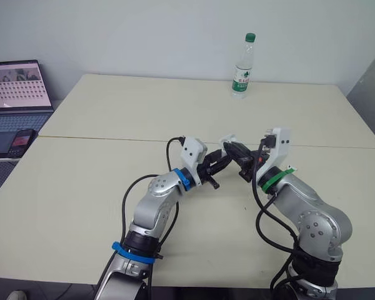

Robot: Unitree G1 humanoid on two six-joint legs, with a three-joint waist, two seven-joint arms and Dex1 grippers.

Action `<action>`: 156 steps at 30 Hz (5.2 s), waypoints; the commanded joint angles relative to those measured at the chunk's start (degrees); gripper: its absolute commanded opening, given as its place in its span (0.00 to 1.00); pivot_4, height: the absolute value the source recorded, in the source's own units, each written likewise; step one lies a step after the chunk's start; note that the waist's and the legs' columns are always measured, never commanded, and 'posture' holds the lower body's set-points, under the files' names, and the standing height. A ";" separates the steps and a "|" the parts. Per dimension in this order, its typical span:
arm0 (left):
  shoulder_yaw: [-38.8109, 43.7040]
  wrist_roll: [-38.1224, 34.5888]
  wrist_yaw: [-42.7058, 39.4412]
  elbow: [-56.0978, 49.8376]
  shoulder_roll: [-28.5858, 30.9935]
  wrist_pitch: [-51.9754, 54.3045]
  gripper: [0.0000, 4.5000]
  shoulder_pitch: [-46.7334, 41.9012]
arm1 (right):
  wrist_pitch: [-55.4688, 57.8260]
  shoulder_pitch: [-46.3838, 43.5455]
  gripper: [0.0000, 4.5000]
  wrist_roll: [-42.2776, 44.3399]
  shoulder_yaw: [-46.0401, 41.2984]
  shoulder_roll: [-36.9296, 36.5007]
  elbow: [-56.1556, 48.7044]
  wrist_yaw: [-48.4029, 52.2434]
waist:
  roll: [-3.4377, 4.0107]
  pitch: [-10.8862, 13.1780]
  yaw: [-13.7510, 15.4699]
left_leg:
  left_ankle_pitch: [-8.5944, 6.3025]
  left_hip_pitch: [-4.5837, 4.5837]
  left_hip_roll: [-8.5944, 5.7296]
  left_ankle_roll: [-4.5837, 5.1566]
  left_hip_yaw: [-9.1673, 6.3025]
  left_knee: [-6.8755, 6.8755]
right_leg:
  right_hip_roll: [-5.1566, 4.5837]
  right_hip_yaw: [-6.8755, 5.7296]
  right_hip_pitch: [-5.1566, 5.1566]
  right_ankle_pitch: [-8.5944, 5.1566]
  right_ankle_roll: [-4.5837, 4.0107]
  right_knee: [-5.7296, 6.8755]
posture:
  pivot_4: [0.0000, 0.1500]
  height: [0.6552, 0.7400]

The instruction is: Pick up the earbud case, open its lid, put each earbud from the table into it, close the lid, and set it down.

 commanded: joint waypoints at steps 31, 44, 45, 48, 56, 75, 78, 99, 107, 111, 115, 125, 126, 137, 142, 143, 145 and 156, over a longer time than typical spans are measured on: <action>0.85 -1.94 0.57 -6.63 0.21 -0.81 0.17 0.61 | -5.77 -0.52 0.99 7.04 -3.36 -14.50 -2.56 2.51 | -0.03 0.02 0.03 | 0.00 -0.02 0.00 0.01 0.01 -0.04 | 0.02 0.02 0.00 0.00 0.01 -0.08 | 1.00 0.95; 1.49 2.77 -0.72 -6.37 7.90 -7.12 0.17 3.24 | -19.04 1.36 0.99 -1.18 -2.98 -52.12 29.24 33.62 | -0.02 0.07 0.14 | -0.03 -0.02 0.06 0.04 0.11 -0.14 | 0.08 0.10 0.02 -0.01 0.00 -0.32 | 1.00 0.95; 1.56 2.72 -0.91 -6.63 8.34 -7.19 0.17 3.47 | -21.34 0.76 0.99 -2.92 -0.84 -53.53 32.12 36.16 | -0.02 0.07 -0.02 | -0.03 -0.02 0.07 0.05 0.12 -0.14 | 0.08 0.11 0.02 -0.01 0.00 -0.33 | 1.00 0.95; 1.65 2.93 -1.10 -6.82 9.37 -7.40 0.17 3.73 | -27.25 -1.89 0.99 -7.67 4.69 -55.94 39.61 42.21 | -0.01 0.08 -0.11 | -0.03 0.02 0.10 0.05 0.19 -0.13 | 0.10 0.14 0.02 0.00 0.00 -0.31 | 1.00 0.95; 1.04 5.57 -0.45 -5.56 10.75 -9.31 0.17 3.43 | -41.01 -18.62 0.99 -23.61 19.52 -54.02 66.29 51.78 | 0.11 0.17 0.05 | -0.02 0.10 0.11 0.05 0.33 -0.07 | 0.13 0.11 0.01 0.00 0.00 -0.25 | 1.00 0.95; 1.01 5.70 0.73 -8.00 10.69 -8.24 0.17 5.49 | -47.08 -31.50 0.70 -32.64 21.83 -46.49 90.18 57.91 | 0.16 0.19 0.06 | -0.02 0.10 0.06 0.03 0.30 -0.07 | -0.25 0.11 0.01 0.01 -0.02 -0.11 | 1.00 0.95; 1.00 5.80 0.75 -8.22 10.76 -8.17 0.17 5.68 | -47.62 -31.70 0.44 -33.06 21.51 -46.16 90.25 57.84 | 0.16 0.19 0.05 | -0.02 0.10 0.06 0.03 0.30 -0.07 | -0.26 0.11 0.01 0.01 -0.03 -0.11 | 1.00 0.95; 1.79 4.89 -0.02 -11.32 13.13 -6.30 0.17 8.08 | -29.06 3.62 0.09 -26.22 10.23 -65.91 33.49 63.90 | 0.23 0.22 0.85 | -0.02 0.04 -0.06 0.03 0.15 -0.05 | -0.45 0.06 0.05 -0.01 0.00 -0.10 | 1.00 0.95; 0.90 2.53 -2.00 -12.31 13.08 -2.87 0.17 8.24 | -17.68 20.89 0.09 -23.47 0.66 -62.90 17.91 53.25 | 0.22 0.21 0.31 | 0.00 0.16 0.00 0.00 0.17 0.02 | -0.31 0.04 0.12 -0.02 0.03 -0.05 | 1.00 0.95; 0.34 2.39 -3.23 -12.22 13.21 -2.36 0.17 8.02 | -16.96 23.31 0.09 -22.59 0.18 -60.91 16.40 50.00 | 0.22 0.22 0.25 | 0.00 0.18 -0.03 0.00 0.25 0.04 | -0.05 0.05 0.12 -0.03 0.07 -0.06 | 1.00 0.95; 0.03 2.93 -3.81 -12.18 13.65 -2.58 0.17 7.87 | -18.50 25.06 0.25 -23.01 0.97 -62.41 16.82 49.32 | 0.21 0.22 0.27 | 0.00 0.17 -0.02 0.00 0.23 0.04 | -0.02 0.07 0.12 -0.02 0.07 -0.07 | 1.00 0.95; 0.27 2.72 -3.44 -13.78 14.07 -1.45 0.17 8.35 | -1.39 20.58 0.96 -19.90 3.89 -65.26 11.20 46.58 | 0.21 0.22 0.25 | 0.00 0.15 0.00 0.01 0.17 0.04 | -0.01 0.08 0.12 -0.02 0.06 -0.07 | 1.00 0.95; 0.20 2.84 -3.45 -13.70 14.04 -1.62 0.17 8.46 | 2.26 19.06 0.96 -18.94 4.31 -64.74 10.32 45.81 | 0.21 0.22 0.23 | 0.00 0.15 0.00 0.01 0.17 0.04 | -0.01 0.08 0.12 -0.02 0.06 -0.06 | 1.00 0.95; 0.12 3.45 -3.50 -11.90 13.82 -4.25 0.17 10.00 | 19.97 10.72 0.76 -14.08 5.43 -58.54 9.21 35.34 | 0.20 0.21 0.30 | -0.01 0.05 -0.01 0.01 0.13 0.03 | -0.02 0.11 0.09 -0.01 0.05 -0.11 | 1.00 0.95; 0.11 3.57 -3.41 -11.71 13.75 -4.44 0.17 10.10 | 21.17 10.86 0.76 -11.96 5.94 -59.02 8.25 33.71 | 0.20 0.21 0.29 | -0.01 0.07 -0.01 0.02 0.09 0.03 | -0.01 0.09 0.09 -0.02 0.05 -0.08 | 1.00 0.95; 0.10 3.57 -3.40 -11.71 13.74 -4.39 0.17 10.05 | 21.19 10.95 0.76 -11.69 6.04 -59.19 8.13 33.46 | 0.20 0.21 0.29 | -0.01 0.07 0.00 0.02 0.09 0.03 | -0.01 0.10 0.09 -0.02 0.05 -0.08 | 1.00 0.95; 0.06 3.52 -3.32 -12.05 13.74 -4.12 0.17 10.07 | 21.42 11.20 0.76 -10.99 5.91 -59.40 7.76 33.02 | 0.20 0.21 0.28 | -0.01 0.07 0.00 0.02 0.10 0.03 | 0.00 0.10 0.09 -0.02 0.05 -0.08 | 1.00 0.95; -0.14 3.21 -2.73 -13.32 13.70 -2.44 0.17 9.27 | 20.49 12.25 0.71 -8.51 6.22 -60.86 6.48 31.25 | 0.20 0.21 0.29 | -0.01 0.07 0.00 0.02 0.10 0.03 | 0.00 0.09 0.09 -0.02 0.06 -0.08 | 1.00 0.95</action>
